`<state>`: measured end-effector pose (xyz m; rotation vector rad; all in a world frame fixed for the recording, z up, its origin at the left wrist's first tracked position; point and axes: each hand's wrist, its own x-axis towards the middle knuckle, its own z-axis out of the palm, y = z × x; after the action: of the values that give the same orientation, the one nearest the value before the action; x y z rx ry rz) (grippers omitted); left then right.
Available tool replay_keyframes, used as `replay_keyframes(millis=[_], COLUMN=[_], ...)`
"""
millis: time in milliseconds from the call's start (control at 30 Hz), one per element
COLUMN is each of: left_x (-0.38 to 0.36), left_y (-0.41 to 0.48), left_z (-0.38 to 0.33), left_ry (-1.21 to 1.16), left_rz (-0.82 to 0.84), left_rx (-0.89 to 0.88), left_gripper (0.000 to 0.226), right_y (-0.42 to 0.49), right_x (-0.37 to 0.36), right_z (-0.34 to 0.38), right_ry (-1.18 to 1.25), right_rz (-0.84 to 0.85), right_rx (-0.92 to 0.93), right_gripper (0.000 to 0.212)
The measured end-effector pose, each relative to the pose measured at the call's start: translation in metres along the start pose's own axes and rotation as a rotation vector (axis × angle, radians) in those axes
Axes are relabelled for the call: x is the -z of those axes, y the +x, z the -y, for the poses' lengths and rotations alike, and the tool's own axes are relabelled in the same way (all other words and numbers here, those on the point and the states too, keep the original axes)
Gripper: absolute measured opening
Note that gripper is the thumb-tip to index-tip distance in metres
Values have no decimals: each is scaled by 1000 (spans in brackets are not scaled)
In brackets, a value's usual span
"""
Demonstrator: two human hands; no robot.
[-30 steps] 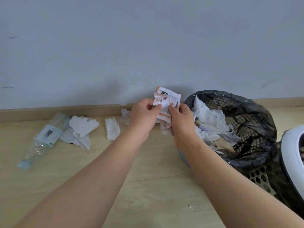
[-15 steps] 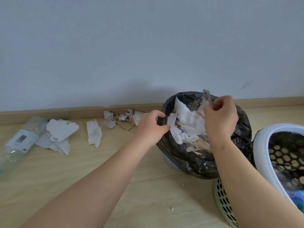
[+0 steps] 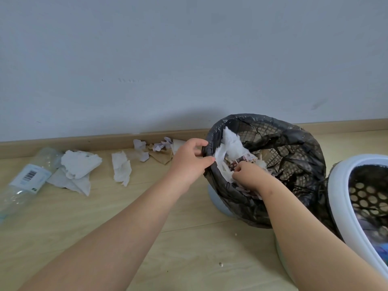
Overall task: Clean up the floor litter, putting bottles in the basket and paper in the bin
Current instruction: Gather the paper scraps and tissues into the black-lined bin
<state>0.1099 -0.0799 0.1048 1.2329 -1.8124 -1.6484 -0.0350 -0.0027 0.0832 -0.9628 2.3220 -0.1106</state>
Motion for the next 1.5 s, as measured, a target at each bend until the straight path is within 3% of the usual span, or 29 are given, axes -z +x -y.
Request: replay_keyframes(millis=[100, 200, 433, 633, 833, 967, 1333, 1500], left_x=[3, 9, 56, 109, 143, 168, 198, 223], left_y=[0, 0, 11, 21, 14, 10, 3, 13], left_z=[0, 0, 8, 46, 105, 132, 194, 196], left_ry=[-8, 4, -13, 42, 199, 290, 465, 469], left_rz=[18, 23, -96, -219, -230, -259, -262, -546], left_rx=[7, 7, 40, 123, 246, 304, 390, 448], left_gripper=[28, 23, 16, 11, 16, 22, 32, 30], right_y=[2, -9, -37, -35, -10, -2, 3, 8], right_x=[4, 15, 24, -23, -91, -130, -200, -209], right_z=[9, 27, 94, 138, 144, 146, 170, 173], right_ry=[-54, -10, 201, 281, 192, 124, -76, -149], right_rz=[-18, -242, -442, -290, 16, 129, 265, 200], right_rx=[-32, -12, 324, 466, 328, 253, 288, 336], right_gripper=[20, 19, 25, 21, 27, 36, 57, 56])
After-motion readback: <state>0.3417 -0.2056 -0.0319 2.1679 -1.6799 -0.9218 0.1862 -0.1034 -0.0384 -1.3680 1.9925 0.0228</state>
